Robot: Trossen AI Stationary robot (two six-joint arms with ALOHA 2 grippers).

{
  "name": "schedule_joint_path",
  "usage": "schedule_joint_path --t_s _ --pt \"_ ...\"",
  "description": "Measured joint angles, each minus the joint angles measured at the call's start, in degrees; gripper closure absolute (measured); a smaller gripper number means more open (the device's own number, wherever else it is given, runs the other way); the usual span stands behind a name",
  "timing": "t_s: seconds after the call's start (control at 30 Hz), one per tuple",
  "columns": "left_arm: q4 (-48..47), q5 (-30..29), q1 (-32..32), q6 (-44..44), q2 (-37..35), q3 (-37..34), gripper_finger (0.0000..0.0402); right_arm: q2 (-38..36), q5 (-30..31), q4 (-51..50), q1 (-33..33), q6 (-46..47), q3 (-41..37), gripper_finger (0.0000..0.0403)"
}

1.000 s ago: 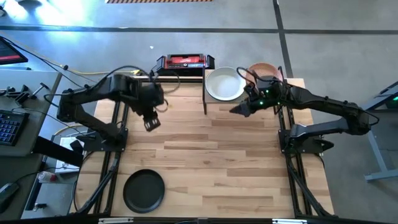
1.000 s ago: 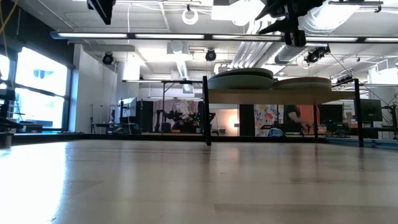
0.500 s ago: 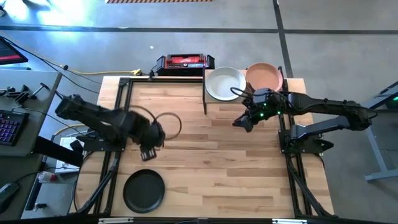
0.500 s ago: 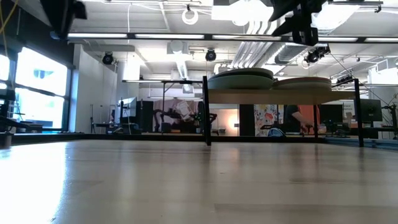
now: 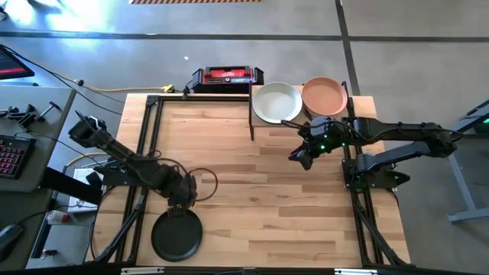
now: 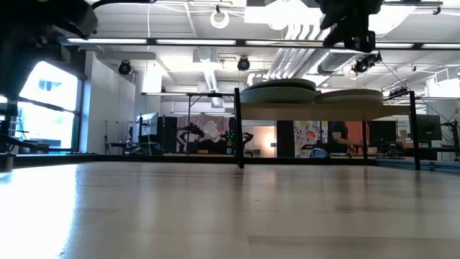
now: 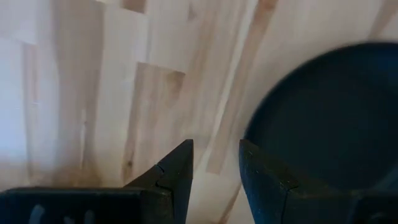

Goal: Place and stack plates onto a shelf
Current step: Stack the black plate on the white plate

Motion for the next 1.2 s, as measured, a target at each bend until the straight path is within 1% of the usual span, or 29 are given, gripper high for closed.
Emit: schedule_joint_path --t_s 0.13,0.3,0.53,0.83,1.03,1.2 --pt "3.8 0.9 -2.8 0.0 0.0 -2.3 0.0284 0.0 1.5 -0.9 1.1 0.4 0.0 0.0279" --pt "8.4 3.8 -5.0 -0.1 0.0 -4.8 0.0284 0.0 3.0 -0.9 2.2 0.7 0.0 0.0279" --pt "15.4 3.7 -7.1 -4.4 0.1 -9.7 0.0284 0.0 4.6 -0.8 2.8 0.8 0.0 0.0279" --pt "19.8 4.7 -7.2 -5.9 0.1 -13.3 0.0284 0.0 4.7 -0.8 2.8 0.8 0.0 0.0279" --pt "24.6 6.2 -7.2 -6.4 0.1 -17.1 0.0284 0.0 4.7 -0.7 2.8 0.8 0.0 0.0279" --pt "28.0 6.4 -7.2 -7.4 0.2 -19.2 0.0284 0.0 4.7 -0.7 2.8 1.0 0.0 0.0279"
